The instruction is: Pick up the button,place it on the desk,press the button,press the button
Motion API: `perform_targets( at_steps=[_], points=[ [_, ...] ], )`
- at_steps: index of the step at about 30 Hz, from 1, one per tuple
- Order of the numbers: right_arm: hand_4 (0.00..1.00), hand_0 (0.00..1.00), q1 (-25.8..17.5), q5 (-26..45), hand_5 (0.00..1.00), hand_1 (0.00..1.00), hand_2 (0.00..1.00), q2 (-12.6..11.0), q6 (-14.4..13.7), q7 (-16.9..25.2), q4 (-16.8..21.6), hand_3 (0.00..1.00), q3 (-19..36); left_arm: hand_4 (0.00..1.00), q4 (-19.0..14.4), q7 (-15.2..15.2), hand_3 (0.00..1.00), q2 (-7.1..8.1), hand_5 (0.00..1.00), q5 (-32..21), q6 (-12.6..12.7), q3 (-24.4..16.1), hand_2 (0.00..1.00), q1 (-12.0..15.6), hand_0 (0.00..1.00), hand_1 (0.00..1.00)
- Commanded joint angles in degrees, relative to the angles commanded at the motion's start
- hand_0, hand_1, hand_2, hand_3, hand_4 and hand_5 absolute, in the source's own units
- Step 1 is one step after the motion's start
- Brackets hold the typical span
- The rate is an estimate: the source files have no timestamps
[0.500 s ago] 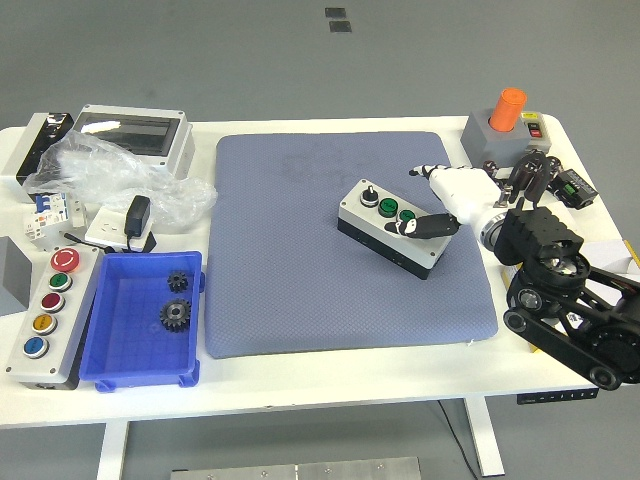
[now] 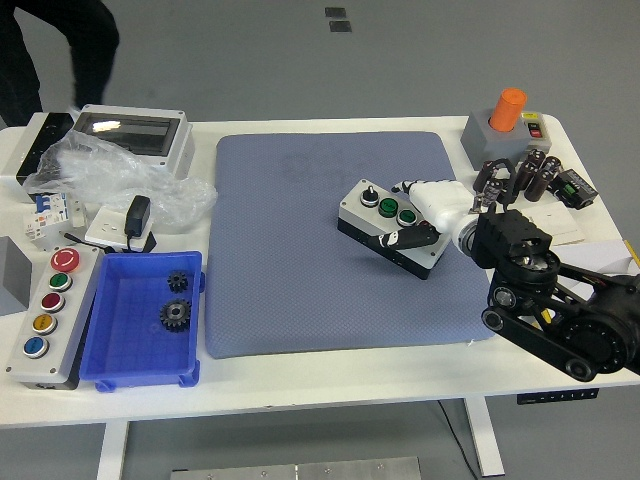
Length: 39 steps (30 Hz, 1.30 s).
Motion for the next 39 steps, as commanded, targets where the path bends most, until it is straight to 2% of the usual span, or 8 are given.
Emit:
perform_targets(
  at_steps=[17,18,23,24,29,30,35,39],
  points=[
    [0.998,0.756,0.2,1.8,0.776,0.778,0.831,1.3,-1.5,-0.6,-2.7,0.911,-2.1,0.783,0.0,-0.7,0.784,-0.26,0.299,0.3,0.6,0.0,0.695,-0.2,0.695,0.733],
    [0.998,0.666,0.2,1.8,0.609,0.736,0.788,1.3,-1.5,-0.7,-2.8,0.897,-2.2,0.782,0.0,-0.8,0.782,-0.29,0.298,0.4,0.6,0.0,0.695,-0.2,0.697,0.735],
    [0.998,0.666,0.1,1.8,0.609,0.736,0.788,1.3,-1.9,-0.9,-2.9,0.897,-2.4,0.782,0.0,-1.0,0.782,-0.38,0.298,0.4,0.8,0.1,0.695,-0.2,0.697,0.735],
    [0.998,0.545,0.2,1.8,0.56,0.714,0.765,1.4,-1.9,-1.0,-2.9,0.875,-2.5,0.779,0.0,-1.1,0.779,-0.38,0.296,0.4,0.8,0.0,0.695,-0.2,0.696,0.735],
    [0.998,0.545,0.2,1.4,0.56,0.714,0.765,1.4,-2.2,-1.3,-2.9,0.875,-3.0,0.779,0.0,-1.5,0.779,-0.4,0.296,0.5,1.0,-0.1,0.695,-0.3,0.696,0.735],
    [0.998,0.399,0.3,1.3,0.536,0.661,0.716,1.4,-2.2,-1.4,-2.9,0.842,-3.1,0.772,0.0,-1.5,0.772,-0.41,0.289,0.5,1.0,0.0,0.694,-0.3,0.698,0.737],
    [0.998,0.399,0.8,0.7,0.536,0.661,0.716,1.0,-2.7,-1.3,-2.3,0.842,-3.9,0.772,0.0,-1.9,0.772,-0.45,0.289,0.4,1.2,0.0,0.694,-0.4,0.698,0.737],
    [0.941,0.333,1.4,0.5,0.442,0.63,0.683,0.4,-3.2,-0.1,-1.8,0.809,-5.0,0.771,0.0,-2.1,0.77,-0.5,0.289,0.6,1.3,0.0,0.694,-0.4,0.698,0.739]
  ],
)
